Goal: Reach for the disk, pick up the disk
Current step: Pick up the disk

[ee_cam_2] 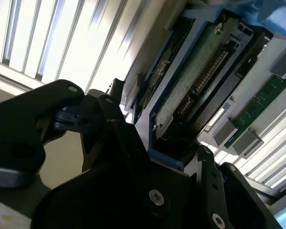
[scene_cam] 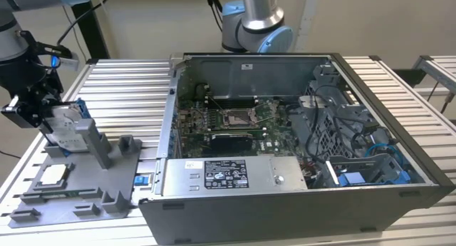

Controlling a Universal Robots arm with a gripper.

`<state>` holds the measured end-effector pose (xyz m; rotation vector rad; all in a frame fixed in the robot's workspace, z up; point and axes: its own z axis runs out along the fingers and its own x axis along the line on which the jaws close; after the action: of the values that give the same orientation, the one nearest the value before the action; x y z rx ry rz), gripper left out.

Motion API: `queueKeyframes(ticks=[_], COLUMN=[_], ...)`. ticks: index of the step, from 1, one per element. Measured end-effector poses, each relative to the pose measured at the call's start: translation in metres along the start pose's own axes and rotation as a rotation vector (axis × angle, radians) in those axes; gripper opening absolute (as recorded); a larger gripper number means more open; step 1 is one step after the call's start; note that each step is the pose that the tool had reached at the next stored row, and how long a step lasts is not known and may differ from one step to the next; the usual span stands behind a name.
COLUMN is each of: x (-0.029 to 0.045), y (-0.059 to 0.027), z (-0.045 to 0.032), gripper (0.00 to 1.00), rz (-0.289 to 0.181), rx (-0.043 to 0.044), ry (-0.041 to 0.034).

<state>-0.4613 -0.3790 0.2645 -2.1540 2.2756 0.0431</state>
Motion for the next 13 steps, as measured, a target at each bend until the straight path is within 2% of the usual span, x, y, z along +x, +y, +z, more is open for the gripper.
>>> queueKeyframes(ticks=[11, 12, 13], x=[0.0001, 0.0001, 0.0001], y=[0.0000, 0.0000, 0.0000], z=[0.0028, 0.0029, 0.0031], gripper=[1.00, 0.00, 0.00], rz=[0.000, 0.000, 0.000], rx=[-0.0002, -0.0002, -0.0003], ry=[0.0002, 0.0002, 0.0002])
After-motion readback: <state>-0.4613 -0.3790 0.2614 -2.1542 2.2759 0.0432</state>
